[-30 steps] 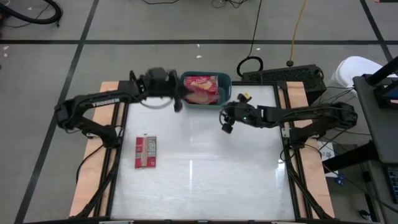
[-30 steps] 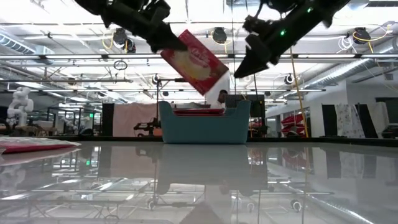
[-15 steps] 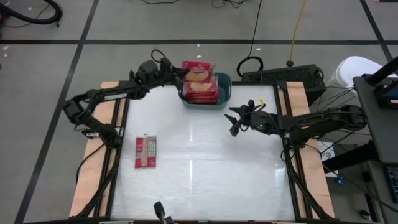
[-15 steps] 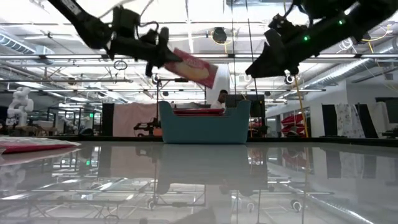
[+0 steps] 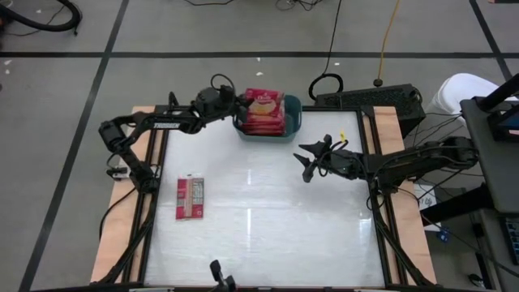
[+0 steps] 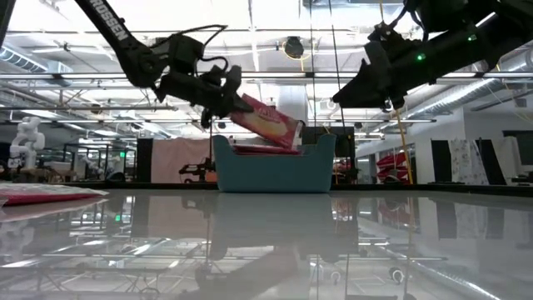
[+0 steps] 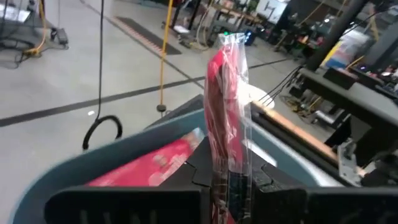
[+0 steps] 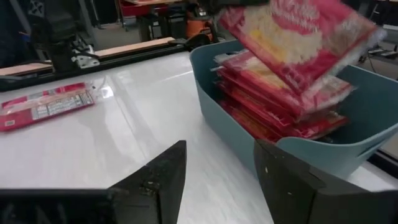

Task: Sort popcorn bags into baskets
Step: Put the red popcorn bag into the green bin

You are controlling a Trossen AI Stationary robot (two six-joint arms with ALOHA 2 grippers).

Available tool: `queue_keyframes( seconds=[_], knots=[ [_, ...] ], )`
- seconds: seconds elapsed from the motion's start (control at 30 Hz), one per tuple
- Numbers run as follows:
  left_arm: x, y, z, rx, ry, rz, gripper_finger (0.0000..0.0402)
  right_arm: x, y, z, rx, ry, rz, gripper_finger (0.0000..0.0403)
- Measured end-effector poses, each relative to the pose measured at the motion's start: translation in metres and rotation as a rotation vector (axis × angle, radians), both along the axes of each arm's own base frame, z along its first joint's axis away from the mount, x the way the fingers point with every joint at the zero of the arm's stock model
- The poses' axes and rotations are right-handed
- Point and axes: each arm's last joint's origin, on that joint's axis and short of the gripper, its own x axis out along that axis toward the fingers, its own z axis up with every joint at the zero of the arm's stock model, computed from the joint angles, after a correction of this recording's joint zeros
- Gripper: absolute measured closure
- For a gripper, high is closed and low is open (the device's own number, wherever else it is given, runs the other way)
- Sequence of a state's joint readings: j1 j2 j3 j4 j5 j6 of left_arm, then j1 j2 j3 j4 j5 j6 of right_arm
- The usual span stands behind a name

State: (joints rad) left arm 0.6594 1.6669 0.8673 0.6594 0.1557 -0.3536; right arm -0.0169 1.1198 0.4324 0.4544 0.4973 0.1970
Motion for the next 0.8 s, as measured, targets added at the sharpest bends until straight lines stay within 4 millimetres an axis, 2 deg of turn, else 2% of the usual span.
queue_keyframes(
  seconds=[0.13, 0.23, 0.63, 0.8],
  knots=[
    [0.001, 0.003, -0.008, -0.016, 0.02, 0.03, 0.037, 0.0, 0.0, 0.0, 0.0, 0.0, 0.0, 0.0225],
    [0.0, 0.004, -0.012, -0.036, 0.043, 0.081, 0.0349, 0.0, 0.0, 0.0, 0.0, 0.0, 0.0, 0.0225],
    [-0.006, 0.006, -0.025, -0.022, 0.225, 0.202, 0.021, 0.0, 0.0, 0.0, 0.0, 0.003, 0.004, 0.0225],
    [-0.014, 0.008, -0.02, -0.035, 0.256, 0.219, 0.0158, 0.0, 0.0, 0.0, 0.0, 0.003, 0.004, 0.0225]
  ],
)
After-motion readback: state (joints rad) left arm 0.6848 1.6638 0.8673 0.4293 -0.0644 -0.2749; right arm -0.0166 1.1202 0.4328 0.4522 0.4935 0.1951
